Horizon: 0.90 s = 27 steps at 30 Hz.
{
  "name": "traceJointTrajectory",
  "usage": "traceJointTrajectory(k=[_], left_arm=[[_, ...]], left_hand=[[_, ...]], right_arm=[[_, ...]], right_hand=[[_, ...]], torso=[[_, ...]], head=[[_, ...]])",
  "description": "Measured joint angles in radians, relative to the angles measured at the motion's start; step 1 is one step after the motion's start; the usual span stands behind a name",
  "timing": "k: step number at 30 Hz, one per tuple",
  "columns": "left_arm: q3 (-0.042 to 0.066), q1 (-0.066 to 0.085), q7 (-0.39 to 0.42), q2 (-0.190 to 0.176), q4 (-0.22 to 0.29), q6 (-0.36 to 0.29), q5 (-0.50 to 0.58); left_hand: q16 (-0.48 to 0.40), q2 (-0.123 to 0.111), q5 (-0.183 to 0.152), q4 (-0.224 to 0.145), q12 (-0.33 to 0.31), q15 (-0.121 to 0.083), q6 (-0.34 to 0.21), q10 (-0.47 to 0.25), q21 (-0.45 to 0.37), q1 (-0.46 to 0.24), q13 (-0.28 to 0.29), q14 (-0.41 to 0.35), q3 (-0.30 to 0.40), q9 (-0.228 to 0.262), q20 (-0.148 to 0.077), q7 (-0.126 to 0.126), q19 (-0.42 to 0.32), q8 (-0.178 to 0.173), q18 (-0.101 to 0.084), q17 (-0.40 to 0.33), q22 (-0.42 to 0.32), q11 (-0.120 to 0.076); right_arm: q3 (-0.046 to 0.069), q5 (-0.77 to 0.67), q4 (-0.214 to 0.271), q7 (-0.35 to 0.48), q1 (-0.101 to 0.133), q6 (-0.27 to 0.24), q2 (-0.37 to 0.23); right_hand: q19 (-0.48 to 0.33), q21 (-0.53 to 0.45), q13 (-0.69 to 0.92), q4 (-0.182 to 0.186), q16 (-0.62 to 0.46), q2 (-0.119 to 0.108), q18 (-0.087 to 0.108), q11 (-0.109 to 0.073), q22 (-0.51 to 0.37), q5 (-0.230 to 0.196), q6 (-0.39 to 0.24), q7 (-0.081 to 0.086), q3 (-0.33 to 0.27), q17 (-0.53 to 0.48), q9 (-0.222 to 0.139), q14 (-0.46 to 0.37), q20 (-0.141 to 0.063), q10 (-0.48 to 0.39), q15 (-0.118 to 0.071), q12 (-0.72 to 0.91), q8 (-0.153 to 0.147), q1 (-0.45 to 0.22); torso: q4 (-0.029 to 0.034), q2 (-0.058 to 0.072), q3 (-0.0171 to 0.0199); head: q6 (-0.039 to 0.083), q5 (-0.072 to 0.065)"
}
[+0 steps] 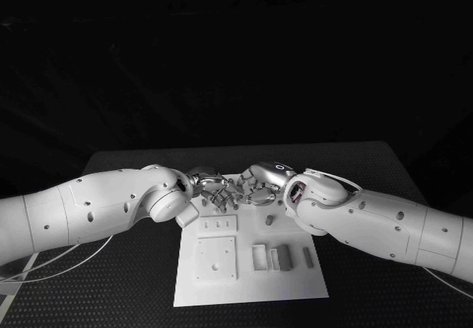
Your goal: Assemble the parts on the task board
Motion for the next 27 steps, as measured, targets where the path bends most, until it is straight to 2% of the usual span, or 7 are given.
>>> traceJointTrajectory(k=[6, 16, 22, 27], left_arm=[[0.0, 0.0, -0.003, 0.0, 0.0, 0.0, -0.001], [-0.001, 0.0, -0.009, -0.001, 0.001, 0.002, -0.002], [-0.001, 0.0, -0.012, -0.001, 0.0, 0.001, -0.003], [-0.001, -0.001, -0.012, -0.002, 0.001, 0.002, -0.003]], left_hand=[[0.005, 0.014, 0.0, -0.004, 0.0, -0.004, 0.008, 0.004, 0.0, 0.014, 0.006, 0.004, 0.017, 0.0, 0.0, -0.003, 0.007, 0.0, 0.0, -0.003, 0.002, -0.003], [0.016, 0.015, 0.0, 0.005, 0.0, -0.009, 0.02, 0.017, 0.0, 0.015, 0.015, 0.01, 0.036, 0.0, -0.005, -0.007, 0.013, 0.004, 0.0, -0.006, 0.007, -0.009], [0.036, 0.038, 0.0, 0.01, 0.004, -0.018, 0.044, 0.038, 0.008, 0.047, 0.027, 0.029, 0.091, 0.001, -0.014, -0.018, 0.036, 0.014, 0.0, -0.007, 0.016, -0.019], [0.04, 0.045, -0.004, 0.027, 0.004, -0.021, 0.052, 0.045, 0.012, 0.055, 0.033, 0.033, 0.122, 0.002, -0.014, -0.019, 0.043, 0.013, 0.0, -0.008, 0.02, -0.019]], right_arm=[[-0.001, 0.0, 0.001, -0.001, 0.0, 0.003, 0.001], [-0.002, 0.0, 0.003, -0.002, 0.0, 0.006, 0.003], [-0.002, 0.0, 0.003, -0.001, 0.0, 0.007, 0.004], [-0.003, 0.0, 0.006, -0.002, 0.001, 0.009, 0.003]], right_hand=[[0.0, 0.0, 0.0, 0.0, 0.0, 0.0, 0.0, 0.0, 0.0, 0.0, 0.0, 0.0, 0.0, 0.0, 0.0, 0.0, 0.0, 0.0, 0.0, 0.0, -0.001, 0.0], [0.0, 0.0, 0.0, 0.0, 0.0, 0.002, 0.0, 0.0, 0.0, 0.0, 0.0, 0.0, 0.0, 0.0, 0.0, -0.001, 0.0, 0.0, 0.001, 0.0, -0.003, 0.002], [0.0, 0.0, 0.0, 0.0, 0.0, 0.002, 0.0, 0.0, 0.0, 0.0, 0.0, 0.0, 0.0, 0.0, 0.0, -0.001, 0.0, 0.0, 0.002, 0.0, -0.004, 0.002], [0.0, 0.0, -0.001, 0.0, 0.0, 0.002, 0.0, 0.002, 0.0, -0.001, 0.0, 0.0, 0.0, 0.0, -0.001, -0.001, 0.0, 0.002, 0.002, 0.0, -0.001, 0.002]], torso=[[-0.0005, 0.0, 0.0], [0.0012, 0.0, 0.0003], [0.0012, 0.0, 0.0003], [0.0012, 0.0, 0.0002]], head=[[-0.001, -0.001], [-0.002, -0.002], [-0.003, -0.002], [-0.004, -0.002]])
